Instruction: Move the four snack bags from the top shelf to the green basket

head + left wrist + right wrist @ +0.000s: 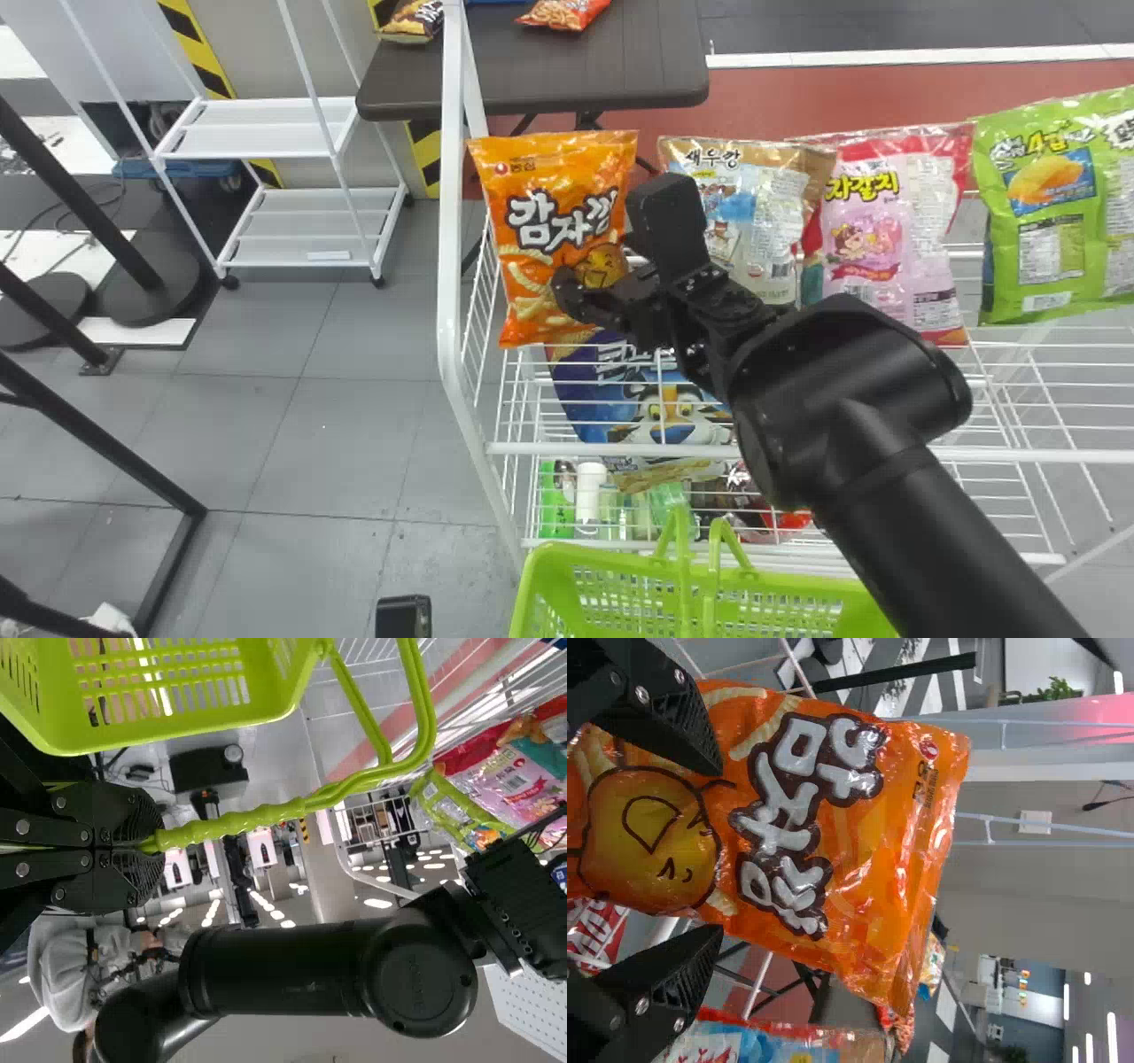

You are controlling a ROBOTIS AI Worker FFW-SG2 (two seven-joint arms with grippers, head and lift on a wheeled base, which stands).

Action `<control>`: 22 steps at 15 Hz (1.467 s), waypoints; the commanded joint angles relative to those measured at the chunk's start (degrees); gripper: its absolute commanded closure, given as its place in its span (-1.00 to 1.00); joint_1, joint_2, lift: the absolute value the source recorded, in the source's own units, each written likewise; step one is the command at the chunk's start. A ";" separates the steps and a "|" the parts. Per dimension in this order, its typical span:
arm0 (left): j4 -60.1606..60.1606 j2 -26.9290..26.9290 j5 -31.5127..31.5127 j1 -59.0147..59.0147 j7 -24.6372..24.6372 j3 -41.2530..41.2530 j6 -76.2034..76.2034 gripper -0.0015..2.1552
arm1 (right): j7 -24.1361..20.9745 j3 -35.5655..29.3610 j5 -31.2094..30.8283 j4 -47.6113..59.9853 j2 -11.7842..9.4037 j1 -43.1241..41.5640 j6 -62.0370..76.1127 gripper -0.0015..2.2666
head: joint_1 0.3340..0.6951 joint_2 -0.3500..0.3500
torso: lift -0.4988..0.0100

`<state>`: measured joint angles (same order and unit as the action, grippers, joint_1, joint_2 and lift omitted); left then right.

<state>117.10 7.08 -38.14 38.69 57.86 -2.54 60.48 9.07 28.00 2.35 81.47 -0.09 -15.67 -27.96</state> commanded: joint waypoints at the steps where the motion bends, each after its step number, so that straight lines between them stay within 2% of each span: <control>1: 0.15 0.04 -0.18 -0.11 0.32 -0.01 -0.05 0.27 | 2.36 -0.13 0.46 2.02 0.14 0.56 -4.17 0.54 | 1.00 0.31 | 0.96; 2: 0.24 -0.04 -0.27 -0.02 0.41 0.08 -0.05 0.27 | 2.97 -0.05 -0.41 3.78 0.14 1.17 -5.75 0.72 | 1.00 0.32 | 0.96; 3: 0.32 -0.04 -0.18 0.16 0.41 0.16 -0.05 0.27 | 4.03 0.13 -1.21 5.54 0.14 2.05 -6.98 0.78 | 1.00 0.35 | 0.96; 9: 1.91 -0.40 0.52 1.56 0.06 0.87 -0.57 0.27 | 5.08 0.48 -2.00 18.81 0.14 10.58 -10.85 0.83 | 1.00 0.43 | 0.96; 12: 3.58 -0.48 1.31 2.53 -0.82 2.01 -1.81 0.27 | 3.85 -0.05 -2.79 31.38 0.14 18.05 -14.54 0.83 | 1.00 0.48 | 0.96; 13: 4.37 -0.48 1.75 2.97 -1.09 2.36 -2.16 0.27 | 3.50 -0.84 -2.70 35.95 -0.44 20.86 -15.59 0.83 | 1.00 0.48 | 0.96; 15: 5.60 -0.66 2.01 3.50 -1.61 2.45 -2.86 0.27 | 3.15 -5.58 -1.73 45.00 -4.31 27.54 -16.65 0.83 | 1.00 0.44 | 0.96; 17: 6.21 -0.75 2.10 3.67 -2.32 2.98 -3.56 0.27 | 3.24 -12.18 1.26 54.41 -7.91 36.06 -16.65 0.83 | 1.00 0.28 | 0.96; 18: 6.21 -0.84 2.45 3.67 -2.58 3.68 -4.09 0.27 | 3.50 -16.31 3.28 58.98 -10.20 41.34 -15.42 0.83 | 1.00 -0.02 | 0.96; 19: 6.21 -0.92 2.72 3.67 -3.02 4.21 -5.15 0.27 | 4.55 -20.44 4.95 62.58 -10.81 46.26 -13.66 0.83 | 1.00 -0.16 | 0.96; 21: 6.12 -1.10 3.86 3.67 -4.43 5.79 -6.38 0.27 | 9.83 -32.30 10.92 68.91 -10.11 57.16 -8.21 0.83 | 1.00 -0.45 | 0.96; 22: 6.12 -1.19 3.86 3.67 -4.95 5.88 -6.90 0.27 | 12.64 -37.49 14.53 70.49 -8.44 59.88 -8.04 0.83 | 1.00 -0.80 | 0.96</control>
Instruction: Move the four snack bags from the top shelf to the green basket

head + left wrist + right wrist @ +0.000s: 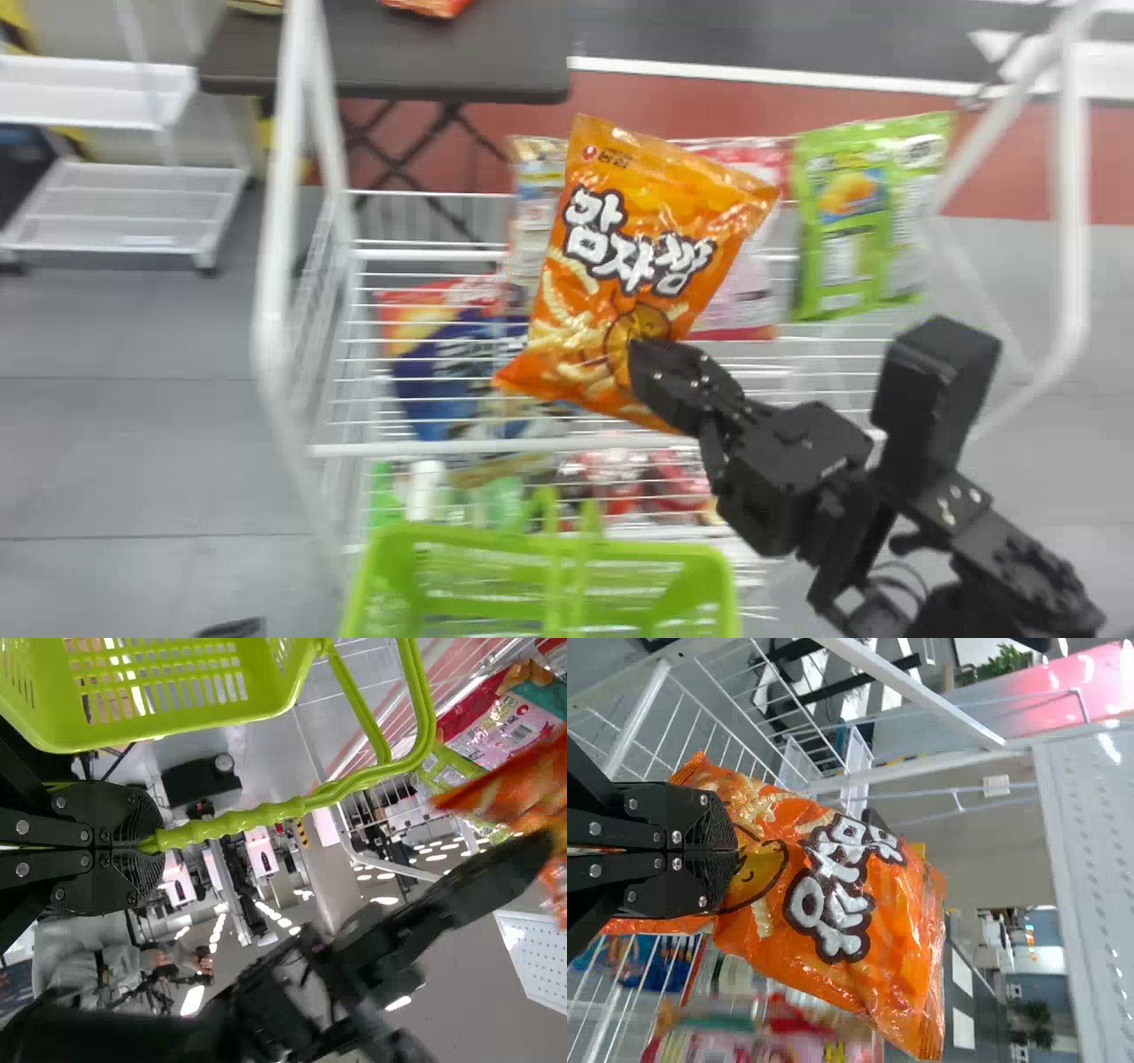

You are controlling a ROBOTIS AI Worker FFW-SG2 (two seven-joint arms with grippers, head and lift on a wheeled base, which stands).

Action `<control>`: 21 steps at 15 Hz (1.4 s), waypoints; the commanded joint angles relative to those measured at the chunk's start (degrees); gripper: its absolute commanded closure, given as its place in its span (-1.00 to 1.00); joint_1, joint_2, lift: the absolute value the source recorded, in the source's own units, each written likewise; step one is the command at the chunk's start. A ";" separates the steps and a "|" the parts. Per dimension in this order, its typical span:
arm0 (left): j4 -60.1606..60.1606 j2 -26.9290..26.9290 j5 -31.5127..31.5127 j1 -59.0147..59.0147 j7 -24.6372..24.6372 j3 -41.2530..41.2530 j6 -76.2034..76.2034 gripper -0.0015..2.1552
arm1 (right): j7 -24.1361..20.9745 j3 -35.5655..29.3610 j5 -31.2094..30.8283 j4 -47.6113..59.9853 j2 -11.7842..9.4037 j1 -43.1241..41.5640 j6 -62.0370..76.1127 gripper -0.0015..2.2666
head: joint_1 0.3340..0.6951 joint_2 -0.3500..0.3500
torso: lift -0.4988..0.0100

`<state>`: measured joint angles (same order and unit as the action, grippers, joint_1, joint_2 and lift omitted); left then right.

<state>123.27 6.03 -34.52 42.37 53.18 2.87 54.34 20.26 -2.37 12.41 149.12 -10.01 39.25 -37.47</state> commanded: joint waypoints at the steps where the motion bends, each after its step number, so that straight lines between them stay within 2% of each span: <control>1: -0.05 -0.23 0.51 0.00 -1.06 0.99 -1.81 0.27 | 5.67 -13.01 7.89 4.08 4.30 7.59 0.60 0.83 | 1.00 -0.96 | 0.96; 2: -0.05 -0.40 1.56 0.00 -1.67 1.87 -2.87 0.27 | 9.80 -18.64 10.88 4.52 6.58 9.00 -2.92 0.83 | 1.00 -1.00 | 0.96; 3: 0.30 -0.40 2.09 0.00 -2.11 2.49 -3.05 0.27 | 13.23 -23.65 12.81 4.43 7.99 9.09 -7.31 0.83 | 1.00 -1.00 | 0.96; 5: 1.01 -0.40 2.62 0.08 -2.99 3.19 -3.05 0.27 | 19.21 -29.98 12.81 4.25 10.06 8.56 -15.05 0.83 | 1.00 -1.00 | 0.96; 8: 1.45 -0.75 2.62 0.08 -3.43 3.10 -3.05 0.27 | 25.45 -34.11 14.39 3.55 10.06 7.51 -31.92 0.83 | 1.00 -1.00 | 0.96; 12: 2.85 -0.93 2.62 0.52 -3.52 2.66 -3.05 0.27 | 28.52 -33.32 12.99 3.02 10.01 7.95 -41.94 0.83 | 1.00 -1.00 | 0.96; 16: 3.03 -1.02 2.62 0.44 -4.05 2.05 -3.22 0.27 | 32.21 -32.26 12.72 2.23 8.78 10.14 -47.92 0.83 | 1.00 -1.00 | 0.96; 19: 3.03 -1.28 2.79 0.08 -4.49 2.22 -3.22 0.27 | 31.77 -26.29 9.91 -1.64 6.58 10.41 -46.86 0.83 | 1.00 -1.00 | 0.96; 21: 2.85 -1.28 2.88 -0.18 -4.66 2.58 -3.22 0.27 | 29.93 -22.16 6.83 -3.75 6.06 9.44 -43.52 0.83 | 1.00 -1.00 | 0.96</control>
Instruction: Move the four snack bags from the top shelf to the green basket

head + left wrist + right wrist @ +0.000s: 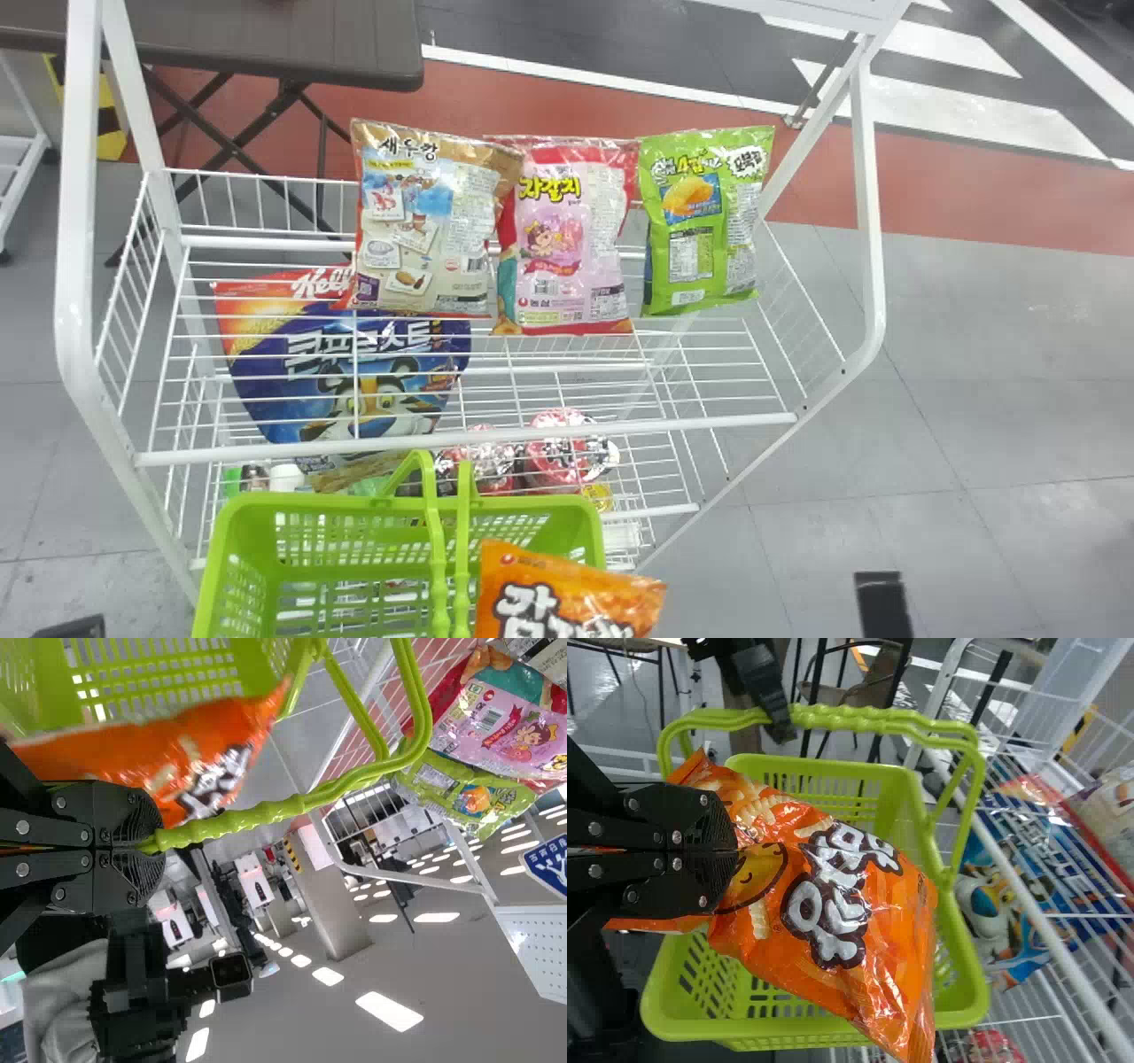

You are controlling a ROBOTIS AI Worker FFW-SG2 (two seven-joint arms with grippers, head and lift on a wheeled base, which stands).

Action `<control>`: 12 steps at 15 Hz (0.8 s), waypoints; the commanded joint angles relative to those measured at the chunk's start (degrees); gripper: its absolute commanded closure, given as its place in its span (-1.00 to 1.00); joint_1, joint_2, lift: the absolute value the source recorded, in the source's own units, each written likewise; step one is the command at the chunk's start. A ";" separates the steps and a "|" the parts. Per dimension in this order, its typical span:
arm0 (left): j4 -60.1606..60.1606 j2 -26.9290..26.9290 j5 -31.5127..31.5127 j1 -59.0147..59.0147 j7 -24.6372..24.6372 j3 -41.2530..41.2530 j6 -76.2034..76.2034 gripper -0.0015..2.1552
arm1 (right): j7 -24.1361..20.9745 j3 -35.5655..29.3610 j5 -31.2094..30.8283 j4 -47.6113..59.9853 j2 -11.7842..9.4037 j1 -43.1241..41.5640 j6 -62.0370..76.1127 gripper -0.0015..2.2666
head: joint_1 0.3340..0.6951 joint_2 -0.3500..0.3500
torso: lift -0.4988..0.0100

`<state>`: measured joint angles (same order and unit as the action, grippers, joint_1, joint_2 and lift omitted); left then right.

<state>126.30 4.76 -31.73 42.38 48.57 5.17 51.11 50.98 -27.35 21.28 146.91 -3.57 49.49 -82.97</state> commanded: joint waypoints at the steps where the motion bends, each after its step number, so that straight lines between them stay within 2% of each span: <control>1: -0.26 -0.10 0.09 -0.28 -0.05 0.37 0.00 0.27 | -1.50 3.88 -2.21 -2.69 -0.39 -1.77 2.32 0.77 | 1.00 -1.00 | 0.96; 2: -0.44 -0.10 0.35 -0.37 -0.14 0.54 0.00 0.27 | -2.20 5.46 -2.91 -3.74 -0.39 -2.82 4.61 0.49 | 1.00 -1.00 | 0.96; 3: -0.53 -0.19 0.35 -0.37 -0.14 0.45 0.00 0.27 | -2.38 7.40 -4.58 -4.53 -0.39 -3.09 9.35 0.33 | 1.00 -1.00 | 0.96; 4: -0.53 -0.19 0.35 -0.37 -0.14 0.45 0.00 0.27 | -2.55 9.42 -5.81 -5.41 -0.39 -3.53 13.40 -0.20 | 1.00 -1.00 | 0.96; 5: -0.44 -0.19 0.35 -0.37 -0.05 0.37 0.00 0.27 | -2.47 10.47 -5.90 -5.94 -0.39 -4.05 14.80 -0.99 | 1.00 -1.00 | 0.96; 7: -0.35 -0.10 0.35 -0.37 -0.05 0.19 0.00 0.26 | -0.88 11.00 -6.78 -6.11 -0.39 -4.93 16.03 -1.00 | 1.00 -1.00 | 0.96; 9: -0.35 -0.10 0.35 -0.37 -0.05 -0.16 0.18 0.27 | -1.32 9.33 -6.34 -6.03 -0.39 -5.55 16.91 -0.95 | 1.00 -1.00 | 0.96; 10: -0.44 -0.10 0.35 -0.37 -0.05 -0.16 0.00 0.27 | -2.20 8.19 -6.25 -6.11 -0.21 -6.08 20.08 -0.95 | 1.00 -1.00 | 0.96; 12: -0.44 -0.10 0.35 -0.63 -0.14 0.01 0.00 0.27 | -6.95 7.75 -6.60 -6.82 0.14 -7.75 29.39 -0.95 | 1.00 -1.00 | 0.96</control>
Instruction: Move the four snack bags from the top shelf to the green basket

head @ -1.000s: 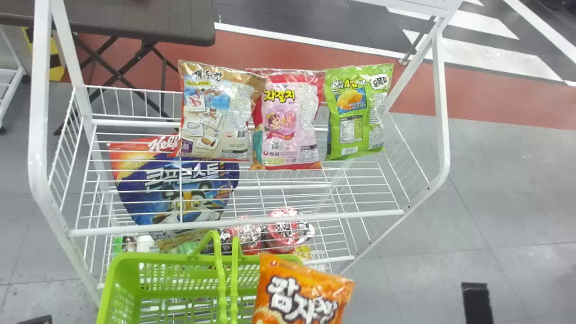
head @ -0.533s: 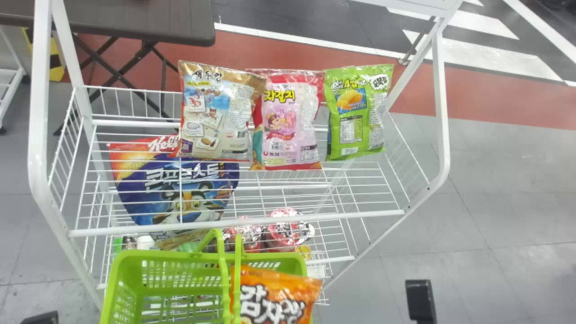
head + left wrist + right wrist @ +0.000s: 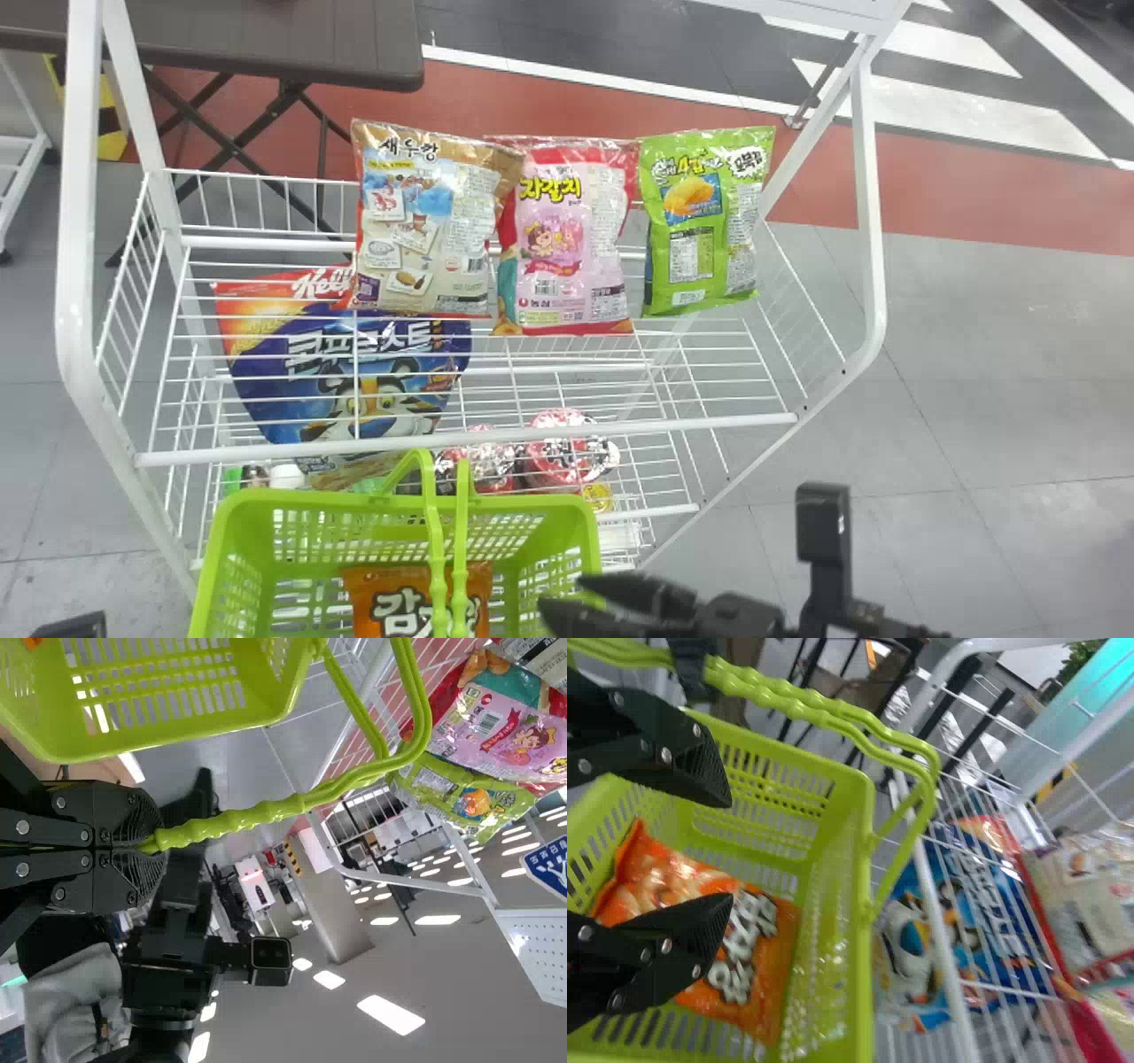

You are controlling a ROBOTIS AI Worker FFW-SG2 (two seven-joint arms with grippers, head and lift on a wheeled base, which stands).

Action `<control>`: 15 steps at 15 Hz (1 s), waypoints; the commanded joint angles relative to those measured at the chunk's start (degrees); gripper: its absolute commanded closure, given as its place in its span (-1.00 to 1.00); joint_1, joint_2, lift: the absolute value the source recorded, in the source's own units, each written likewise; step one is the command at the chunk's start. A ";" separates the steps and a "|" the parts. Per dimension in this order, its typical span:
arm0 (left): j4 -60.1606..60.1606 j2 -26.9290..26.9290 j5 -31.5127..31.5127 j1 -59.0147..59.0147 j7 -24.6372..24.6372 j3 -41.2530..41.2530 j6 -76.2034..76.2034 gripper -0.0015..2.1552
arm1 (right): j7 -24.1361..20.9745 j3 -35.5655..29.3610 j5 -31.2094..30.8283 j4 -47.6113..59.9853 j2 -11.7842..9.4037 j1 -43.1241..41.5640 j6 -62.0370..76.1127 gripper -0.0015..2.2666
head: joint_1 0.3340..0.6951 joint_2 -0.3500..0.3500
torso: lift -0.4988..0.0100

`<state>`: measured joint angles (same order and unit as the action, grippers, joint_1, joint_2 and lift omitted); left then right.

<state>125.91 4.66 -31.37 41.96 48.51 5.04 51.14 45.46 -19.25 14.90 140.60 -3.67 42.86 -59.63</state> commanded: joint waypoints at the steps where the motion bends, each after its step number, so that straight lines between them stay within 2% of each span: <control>1: -0.14 0.00 -0.01 -0.47 -0.08 0.41 -0.03 0.27 | -4.15 0.35 -1.19 -1.91 0.42 -2.96 11.68 -0.96 | 1.00 -1.00 | 0.96; 4: -1.02 0.00 -0.01 -1.26 -0.26 0.59 0.15 0.27 | -10.83 8.43 -8.30 -8.68 2.09 -11.57 23.63 -0.95 | 1.00 -1.00 | 0.96; 6: -1.90 0.00 -0.09 -1.70 -0.08 0.41 0.15 0.27 | -18.39 15.29 -11.82 -14.48 2.09 -17.20 30.31 -0.95 | 1.00 -1.00 | 0.96; 9: -3.13 0.44 -0.53 -3.02 0.01 0.15 0.67 0.26 | -27.18 23.11 -15.16 -23.62 2.09 -25.90 32.60 -0.94 | 1.00 -1.00 | 0.96; 10: -3.48 0.61 -0.80 -3.90 0.01 0.15 1.38 0.26 | -29.64 24.96 -15.86 -26.70 2.53 -28.89 33.13 -0.94 | 1.00 -0.94 | 0.96; 13: -4.36 0.97 -1.32 -4.69 0.62 0.06 1.91 0.26 | -33.33 28.74 -17.62 -36.10 3.73 -37.68 33.13 -0.94 | 1.00 -0.67 | 0.96; 15: -4.45 1.14 -1.76 -4.69 1.06 -0.55 2.26 0.26 | -33.60 29.26 -17.53 -42.60 3.73 -43.39 33.83 -0.94 | 1.00 -0.57 | 0.96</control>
<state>121.59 5.66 -32.77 37.31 49.46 4.84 53.19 11.83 9.56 -2.59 102.16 -0.05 3.16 -26.37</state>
